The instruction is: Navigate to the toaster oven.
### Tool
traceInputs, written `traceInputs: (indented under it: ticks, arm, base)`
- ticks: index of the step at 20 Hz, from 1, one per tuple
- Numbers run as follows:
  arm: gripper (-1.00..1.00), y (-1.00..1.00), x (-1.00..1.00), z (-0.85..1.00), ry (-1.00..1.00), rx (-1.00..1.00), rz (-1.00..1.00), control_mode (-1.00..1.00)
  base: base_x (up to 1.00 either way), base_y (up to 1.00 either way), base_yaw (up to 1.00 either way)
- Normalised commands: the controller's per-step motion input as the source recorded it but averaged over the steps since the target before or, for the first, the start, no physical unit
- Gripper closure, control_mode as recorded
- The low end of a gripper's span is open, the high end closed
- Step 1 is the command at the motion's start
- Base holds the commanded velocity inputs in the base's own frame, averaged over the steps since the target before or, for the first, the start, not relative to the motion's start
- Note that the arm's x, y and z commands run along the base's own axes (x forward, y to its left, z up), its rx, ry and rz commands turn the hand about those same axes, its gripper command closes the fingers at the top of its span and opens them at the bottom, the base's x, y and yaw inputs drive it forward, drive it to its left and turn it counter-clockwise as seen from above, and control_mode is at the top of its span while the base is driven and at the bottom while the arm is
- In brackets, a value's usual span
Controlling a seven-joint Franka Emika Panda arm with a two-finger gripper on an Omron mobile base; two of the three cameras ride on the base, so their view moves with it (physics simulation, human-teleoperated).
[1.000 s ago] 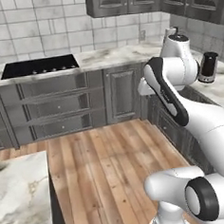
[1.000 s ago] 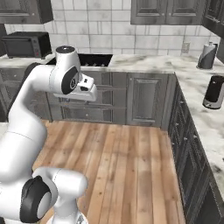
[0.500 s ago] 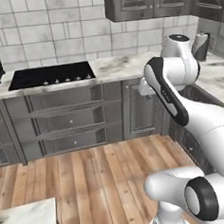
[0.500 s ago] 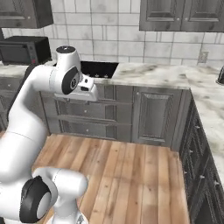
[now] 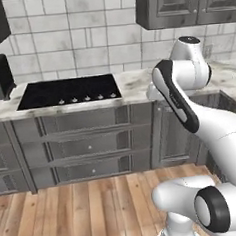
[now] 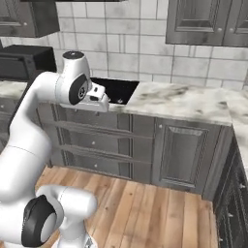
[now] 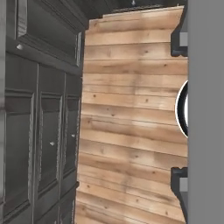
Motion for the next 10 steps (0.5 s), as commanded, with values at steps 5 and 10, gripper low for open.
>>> traceInputs:
  ticks: [5,10]
  arm:
    - [-1.00,0.00,0.00,0.00,0.00,0.00,0.00,1.00]
    - [-1.00,0.00,0.00,0.00,0.00,0.00,0.00,1.00]
  base:
    - [1.00,0.00,0.50]
    - [1.00,0.07,0.58]
